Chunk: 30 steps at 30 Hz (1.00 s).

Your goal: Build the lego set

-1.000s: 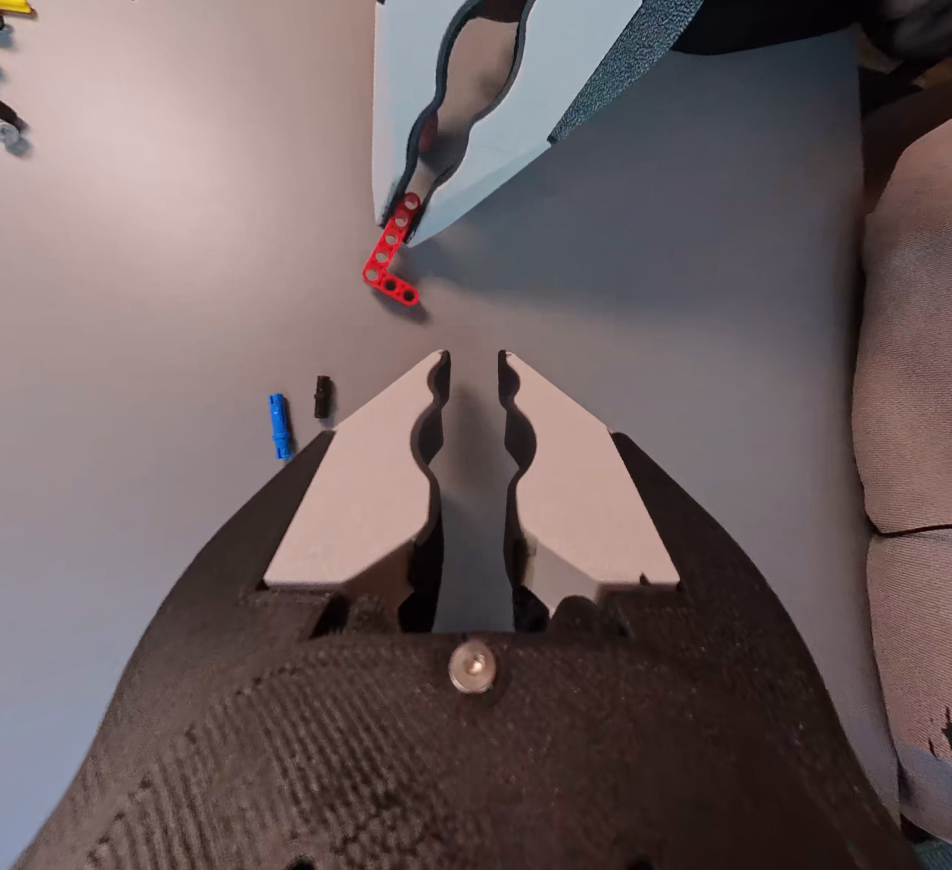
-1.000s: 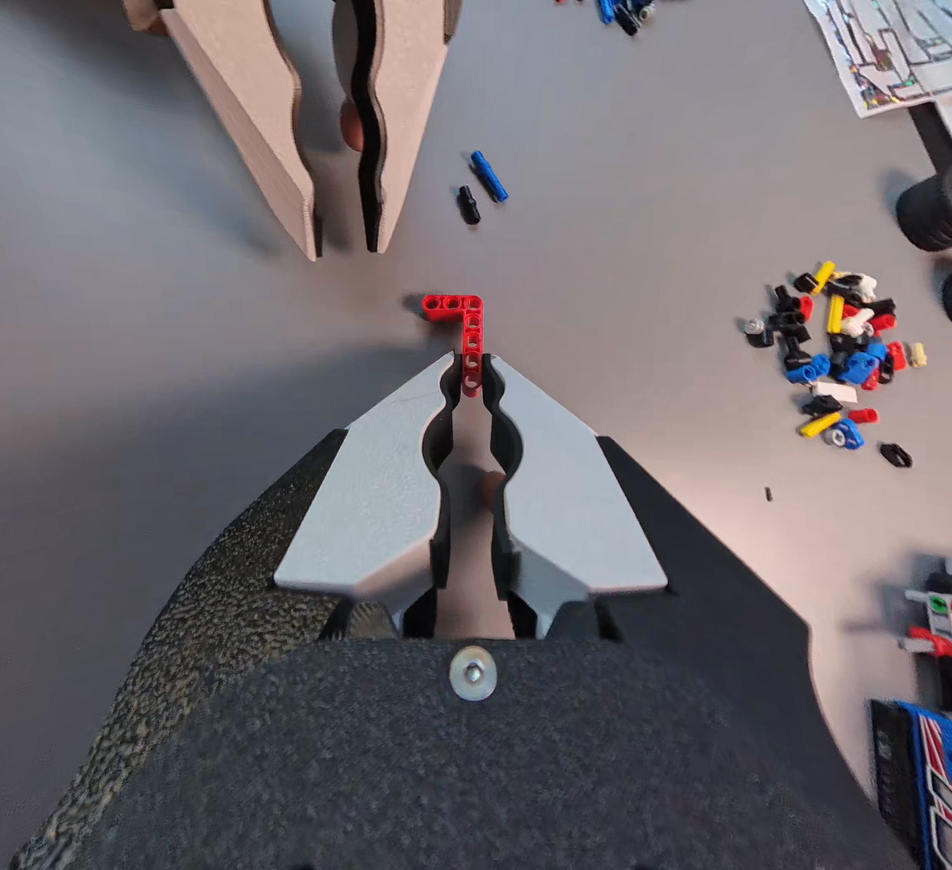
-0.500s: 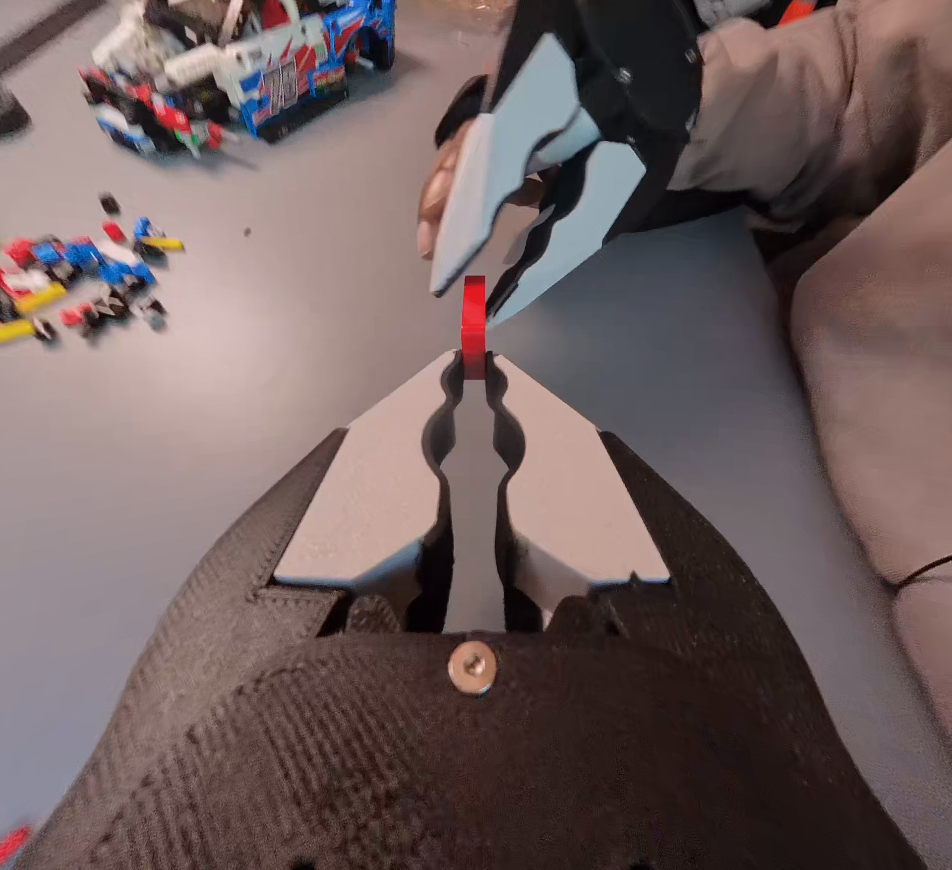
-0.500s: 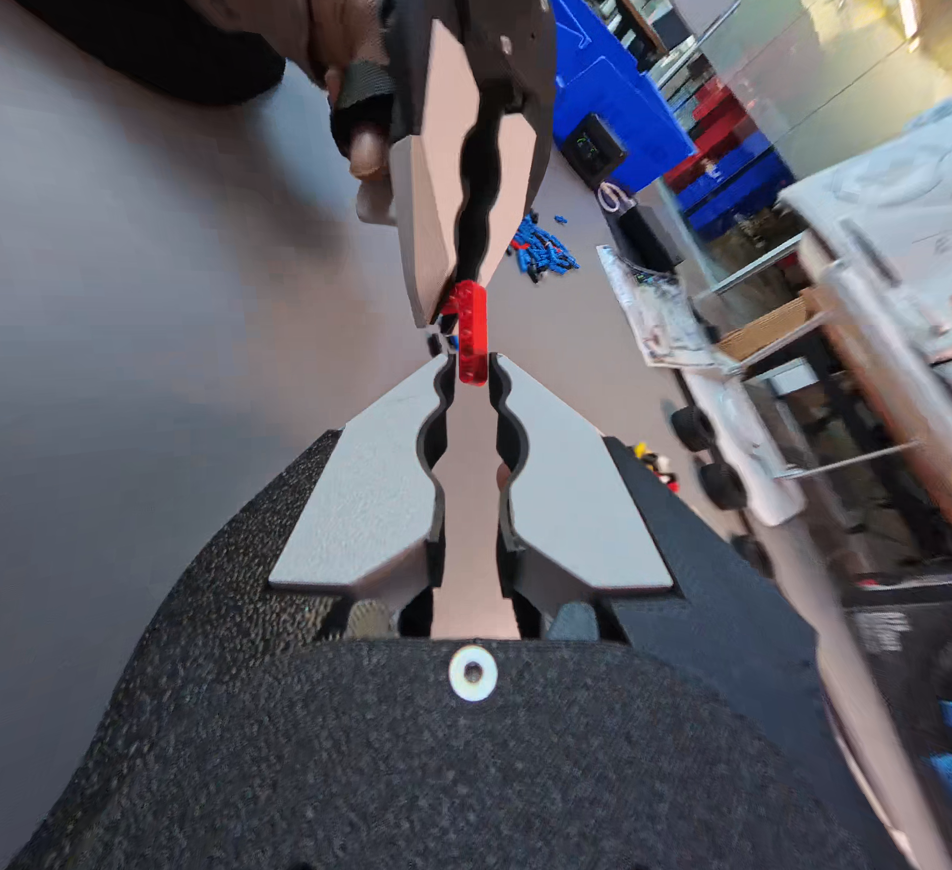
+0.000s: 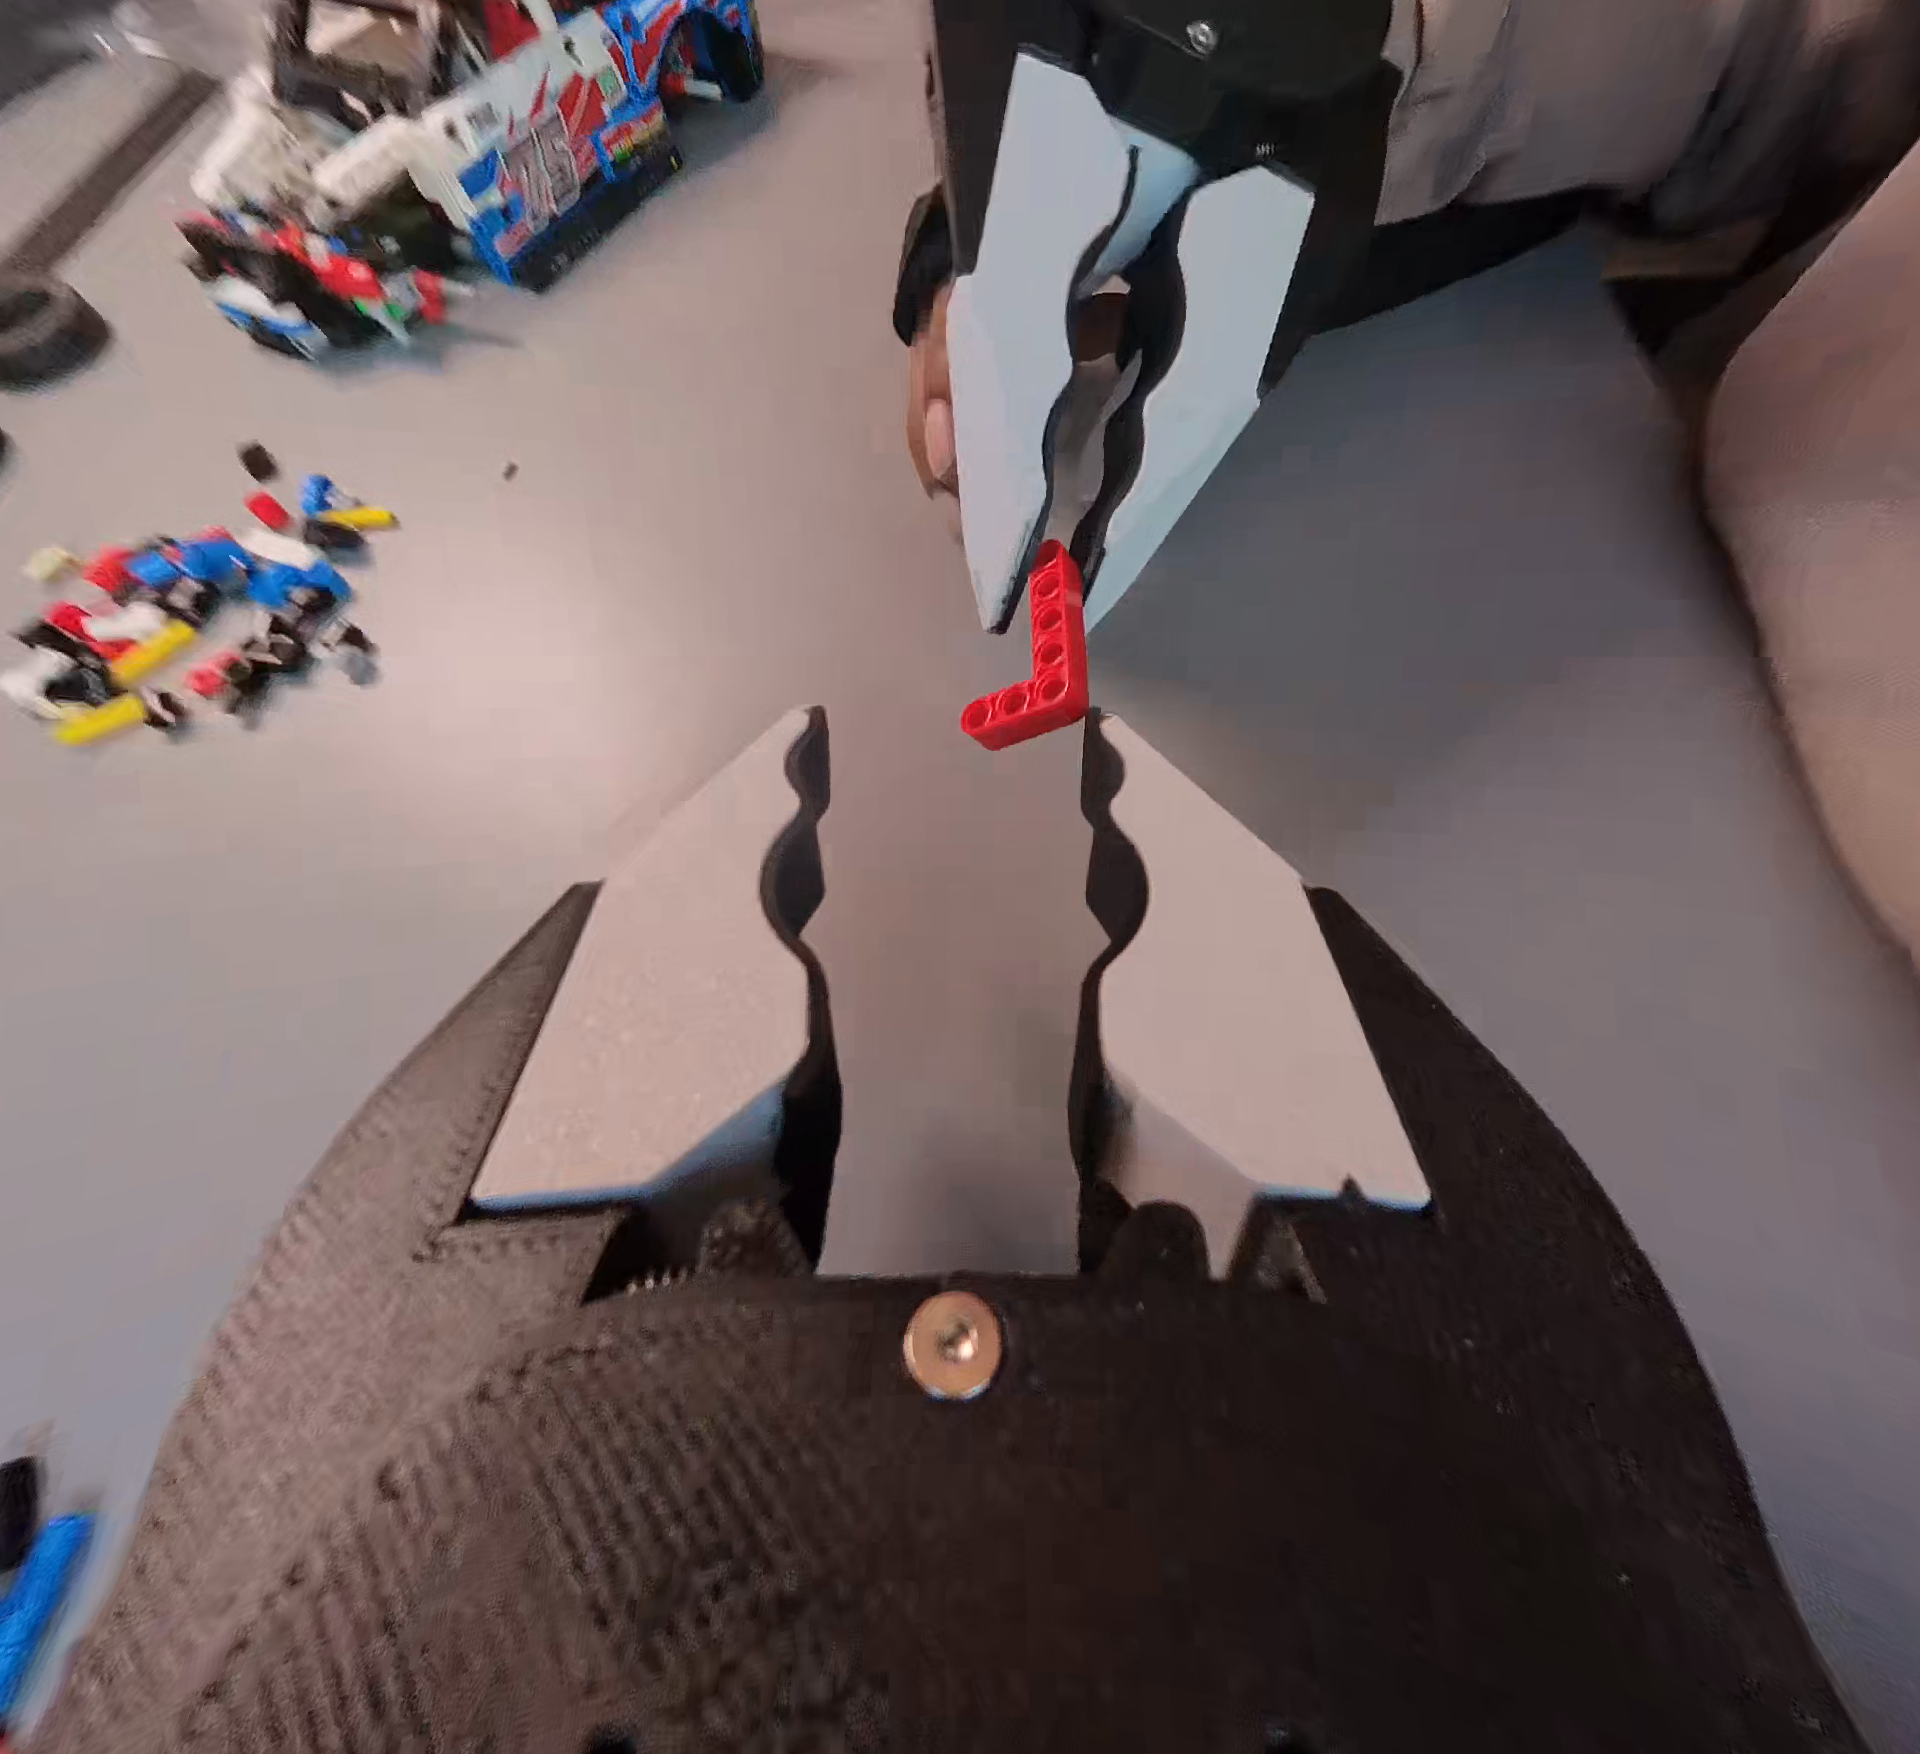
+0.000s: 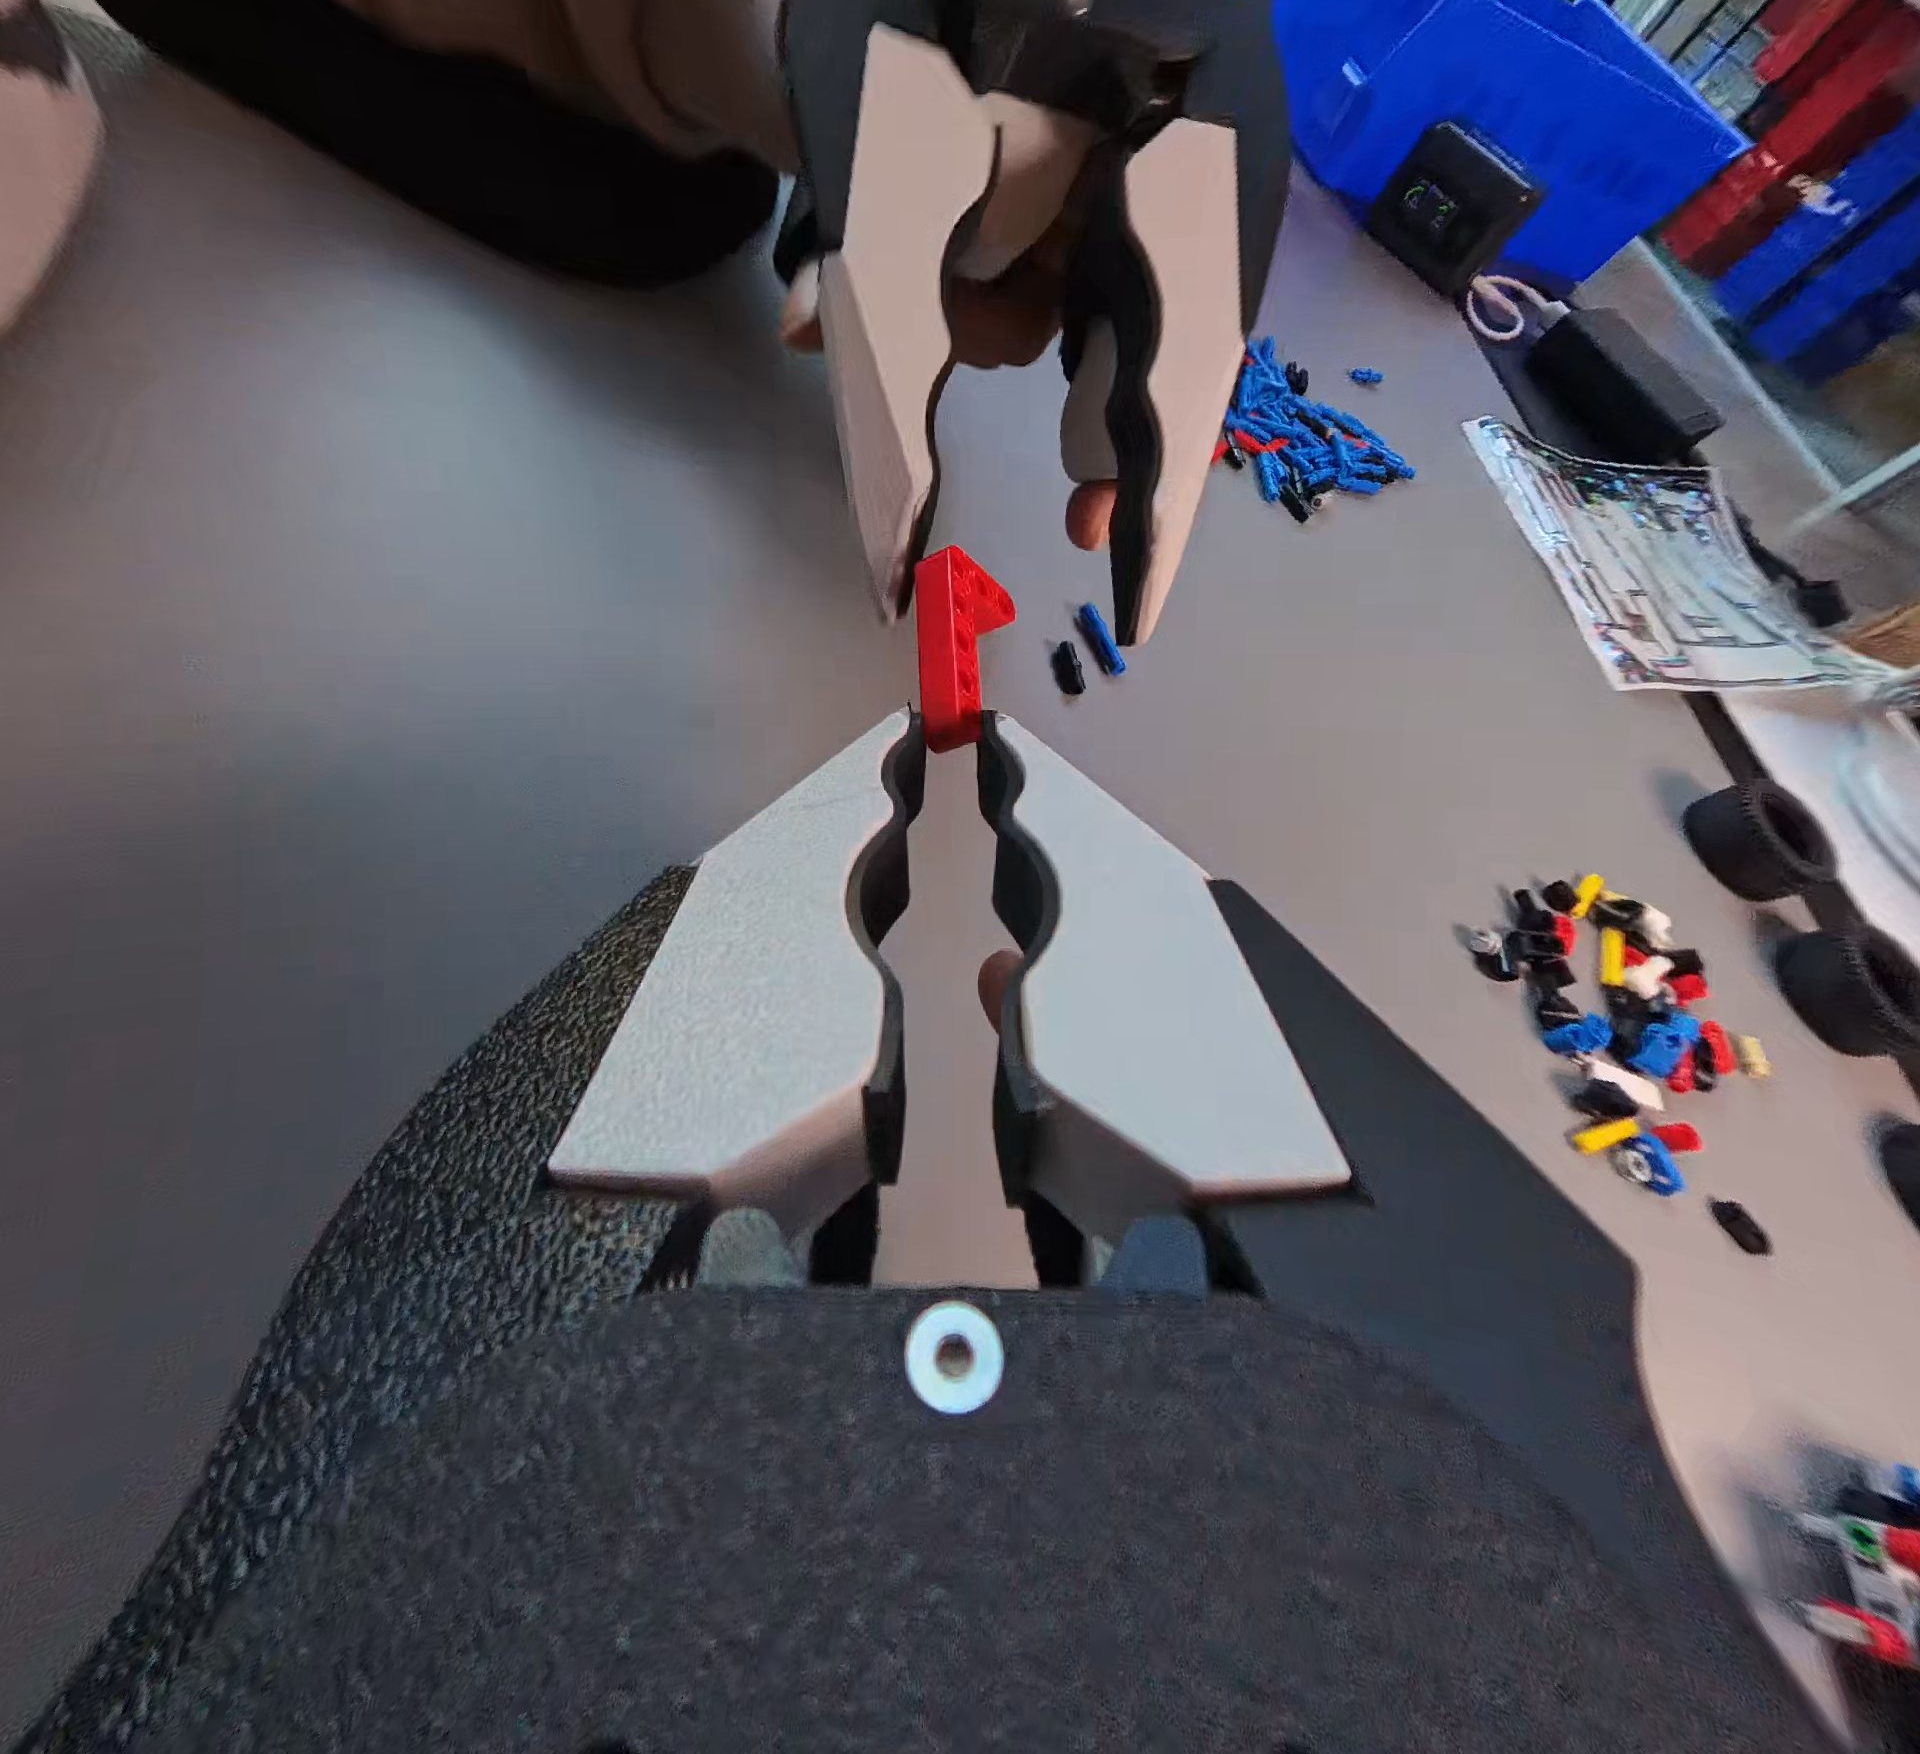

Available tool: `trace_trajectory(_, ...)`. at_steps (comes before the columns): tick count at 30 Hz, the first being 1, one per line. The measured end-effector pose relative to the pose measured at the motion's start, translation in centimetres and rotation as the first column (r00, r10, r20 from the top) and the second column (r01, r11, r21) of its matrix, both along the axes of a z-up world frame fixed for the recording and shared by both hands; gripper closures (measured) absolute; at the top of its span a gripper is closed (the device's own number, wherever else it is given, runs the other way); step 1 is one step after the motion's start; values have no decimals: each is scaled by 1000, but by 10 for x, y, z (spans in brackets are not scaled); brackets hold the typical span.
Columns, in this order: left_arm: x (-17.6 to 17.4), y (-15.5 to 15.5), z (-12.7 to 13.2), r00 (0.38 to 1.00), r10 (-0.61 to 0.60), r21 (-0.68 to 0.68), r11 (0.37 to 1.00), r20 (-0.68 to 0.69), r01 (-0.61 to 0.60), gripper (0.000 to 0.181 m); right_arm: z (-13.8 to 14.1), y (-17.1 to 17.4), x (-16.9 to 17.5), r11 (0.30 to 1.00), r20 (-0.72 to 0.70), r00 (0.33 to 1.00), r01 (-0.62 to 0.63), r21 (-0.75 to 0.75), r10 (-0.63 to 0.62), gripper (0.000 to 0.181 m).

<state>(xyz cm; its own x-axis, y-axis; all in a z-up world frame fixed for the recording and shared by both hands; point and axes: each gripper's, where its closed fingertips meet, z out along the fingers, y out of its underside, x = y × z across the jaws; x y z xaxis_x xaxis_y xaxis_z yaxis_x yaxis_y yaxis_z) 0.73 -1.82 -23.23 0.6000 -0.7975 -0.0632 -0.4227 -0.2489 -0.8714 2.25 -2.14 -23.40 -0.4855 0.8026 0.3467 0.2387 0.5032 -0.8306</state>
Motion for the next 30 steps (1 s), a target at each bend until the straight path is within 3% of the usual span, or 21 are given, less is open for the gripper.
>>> trace_trajectory(2, -3, -6, -7, 997, -6, -138, 990, 83, 17, 133, -12, -2, -2, 995, 12, 1000, 16, 103, -18, 173)
trace_trajectory(4, -2, -11, -20, 998, -21, -209, 977, 59, 33, 132, -23, 2, -5, 984, 49, 997, 46, 175, -55, 173)
trace_trajectory(7, 0, -12, -40, 996, -37, -196, 980, -85, 20, 143, -32, -2, -6, 979, 69, 997, 23, 205, -38, 173)
trace_trajectory(12, 4, -11, -44, 987, -36, -161, 987, -159, 10, 158, -37, -3, -5, 975, 85, 996, 4, 222, -23, 171)
trace_trajectory(17, -6, -15, -45, 966, -32, -153, 988, -255, -8, 158, -29, -6, 2, 999, 142, 990, 3, 40, -9, 153)
trace_trajectory(20, -9, -27, -39, 970, -59, -178, 984, -238, 16, 145, -19, -7, 4, 997, 146, 989, 16, -79, -4, 153)
trace_trajectory(24, -41, -15, -23, 981, 89, -147, 982, -171, -114, 153, -17, 5, -6, 989, 153, 985, 96, -114, -78, 164)
trace_trajectory(27, -79, 0, -37, 944, 252, -171, 942, -213, -290, 153, -22, 13, -20, 985, 212, 971, 136, -104, -111, 166)
trace_trajectory(30, -82, 5, -45, 936, 276, -180, 932, -218, -316, 154, -29, 17, -36, 990, 257, 959, 135, -44, -119, 167)
